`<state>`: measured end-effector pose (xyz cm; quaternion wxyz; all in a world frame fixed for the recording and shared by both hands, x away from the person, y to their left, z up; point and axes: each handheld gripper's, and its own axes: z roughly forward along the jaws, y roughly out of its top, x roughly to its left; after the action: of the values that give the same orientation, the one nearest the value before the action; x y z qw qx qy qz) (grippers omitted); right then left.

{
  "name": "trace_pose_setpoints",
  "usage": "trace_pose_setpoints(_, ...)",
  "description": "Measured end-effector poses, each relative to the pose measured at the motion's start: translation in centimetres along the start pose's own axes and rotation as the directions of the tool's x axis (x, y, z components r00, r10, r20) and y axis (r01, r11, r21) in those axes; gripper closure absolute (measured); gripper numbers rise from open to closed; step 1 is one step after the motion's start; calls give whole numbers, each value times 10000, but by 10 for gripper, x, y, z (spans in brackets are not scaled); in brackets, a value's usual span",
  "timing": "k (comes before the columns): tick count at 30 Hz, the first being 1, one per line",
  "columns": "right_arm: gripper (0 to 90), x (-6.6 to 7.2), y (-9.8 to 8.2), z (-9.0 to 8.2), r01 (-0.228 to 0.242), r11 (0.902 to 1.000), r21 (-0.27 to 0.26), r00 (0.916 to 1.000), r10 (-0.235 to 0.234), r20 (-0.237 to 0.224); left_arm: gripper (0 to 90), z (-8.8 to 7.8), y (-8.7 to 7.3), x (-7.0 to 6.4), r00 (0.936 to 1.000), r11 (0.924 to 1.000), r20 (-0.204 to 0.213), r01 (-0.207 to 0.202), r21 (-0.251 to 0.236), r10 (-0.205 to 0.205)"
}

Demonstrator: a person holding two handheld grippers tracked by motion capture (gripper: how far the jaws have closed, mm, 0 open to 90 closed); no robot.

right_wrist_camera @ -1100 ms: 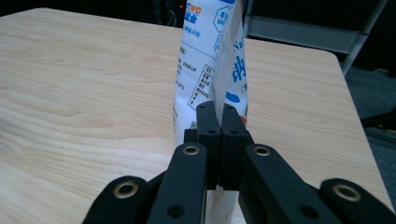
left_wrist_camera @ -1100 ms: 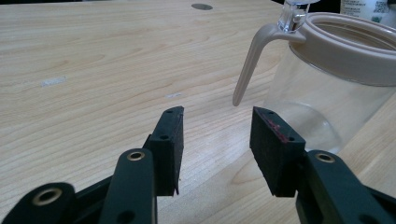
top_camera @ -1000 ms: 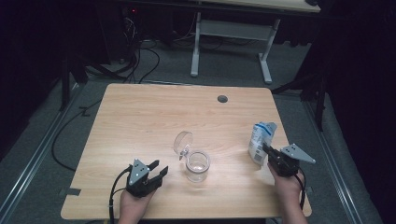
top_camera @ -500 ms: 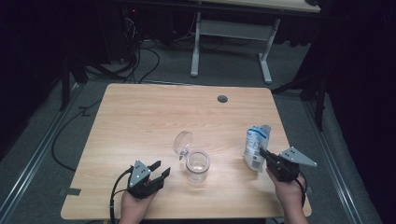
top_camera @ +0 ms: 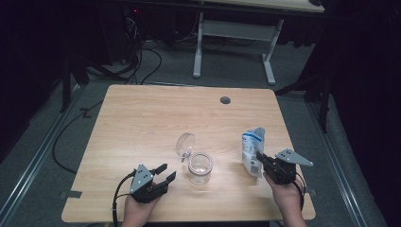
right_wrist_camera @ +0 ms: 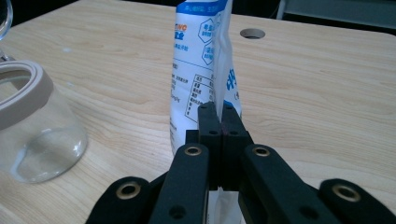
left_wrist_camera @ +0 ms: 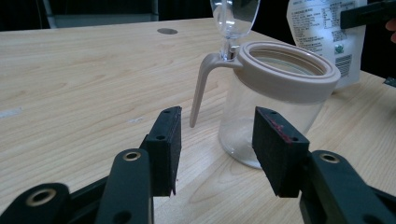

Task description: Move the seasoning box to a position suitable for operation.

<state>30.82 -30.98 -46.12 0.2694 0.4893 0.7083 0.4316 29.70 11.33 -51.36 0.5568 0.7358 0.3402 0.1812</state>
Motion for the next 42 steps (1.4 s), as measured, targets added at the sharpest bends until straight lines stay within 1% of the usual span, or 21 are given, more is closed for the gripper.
trace_pose_setpoints(1, 900, 0, 0, 0, 0, 10000, 0, 10000, 0, 0, 529, 0, 0, 0, 10000, 10000, 0, 0, 0, 0)
trace_pose_setpoints(2, 900, 5, 3, 1, 81, 9998, 185, 10000, -82, 49, 528, 1, 0, -1, 9999, 9999, 127, 102, -7, -102)
trace_pose_setpoints(3, 900, 8, 5, 1, 123, 9995, 279, 9999, -126, 94, 526, 1, -1, -3, 9998, 10000, 163, 68, -11, -68)
trace_pose_setpoints(5, 900, 9, 7, 1, 76, 9992, 387, 10000, -78, 50, 525, 2, -1, -4, 9999, 10000, 148, -31, 4, 31)
trace_pose_setpoints(6, 900, 11, 9, 1, 15, 9984, 571, 10000, -16, 25, 525, 1, -2, -5, 9999, 9999, 121, -117, 25, 117)
trace_pose_setpoints(8, 900, 12, 12, 0, 77, 9968, 795, 10000, -76, -22, 521, 0, -2, -5, 10000, 10000, 64, -29, -41, 29)
trace_pose_setpoints(9, 900, 12, 13, 0, 208, 9960, 866, 9998, -205, -44, 520, 0, -3, -4, 10000, 10000, 37, 17, -57, -17)
trace_pose_setpoints(11, 900, 12, 14, -1, 195, 9949, 989, 9998, -188, -74, 516, 0, -3, -4, 10000, 10000, 26, 56, -57, -56)
trace_pose_setpoints(12, 900, 10, 17, -1, 305, 9927, 1163, 9995, -288, -156, 512, 1, -3, -3, 9999, 9999, 64, 147, 9, -147)
trace_pose_setpoints(14, 900, 10, 20, -2, 479, 9902, 1315, 9988, -458, -194, 512, 2, -3, -3, 9997, 9997, 76, 223, -7, -223)
trace_pose_setpoints(19, 900, 9, 27, -2, 752, 9806, 1810, 9968, -691, -400, 513, 4, -4, -3, 9998, 9998, 18, 203, 45, -203)
trace_pose_setpoints(24, 900, 10, 33, -1, 858, 9692, 2309, 9953, -730, -634, 512, 3, -4, -5, 9999, 9999, 62, 140, 26, -140)
trace_pose_setpoints(25, 900, 10, 33, -1, 858, 9692, 2309, 9953, -730, -634, 509, 3, -4, -5, 9999, 9999, 62, 140, 26, -140)
trace_pose_setpoints(26, 900, 11, 36, -1, 979, 9631, 2509, 9943, -841, -653, 506, 2, -5, -5, 10000, 10000, 72, 38, 67, -39)
trace_pose_setpoints(27, 900, 11, 38, -1, 1036, 9597, 2614, 9937, -888, -678, 504, 2, -5, -5, 10000, 10000, 60, 7, 72, -8)
trace_pose_setpoints(35, 900, 15, 50, 1, 1492, 9300, 3359, 9872, -1207, -1044, 505, 1, -6, -6, 10000, 10000, 81, -31, 55, 30)
trace_pose_setpoints(37, 900, 16, 52, 1, 1518, 9277, 3412, 9869, -1234, -1037, 501, 1, -6, -6, 10000, 10000, 79, -31, 52, 30)
trace_pose_setpoints(38, 900, 17, 54, 2, 1707, 9181, 3578, 9840, -1398, -1108, 498, 1, -6, -6, 9999, 10000, 92, -51, 63, 51)
trace_pose_setpoints(39, 900, 17, 54, 2, 1707, 9181, 3578, 9840, -1398, -1108, 494, 1, -6, -6, 9999, 10000, 92, -51, 63, 51)
trace_pose_setpoints(40, 900, 19, 56, 3, 1814, 9074, 3791, 9821, -1471, -1178, 492, 1, -6, -7, 9999, 9999, 96, -91, 77, 90)
trace_pose_setpoints(42, 900, 21, 57, 4, 1967, 8948, 4008, 9794, -1601, -1232, 490, 1, -6, -7, 9999, 9999, 92, -116, 93, 116)
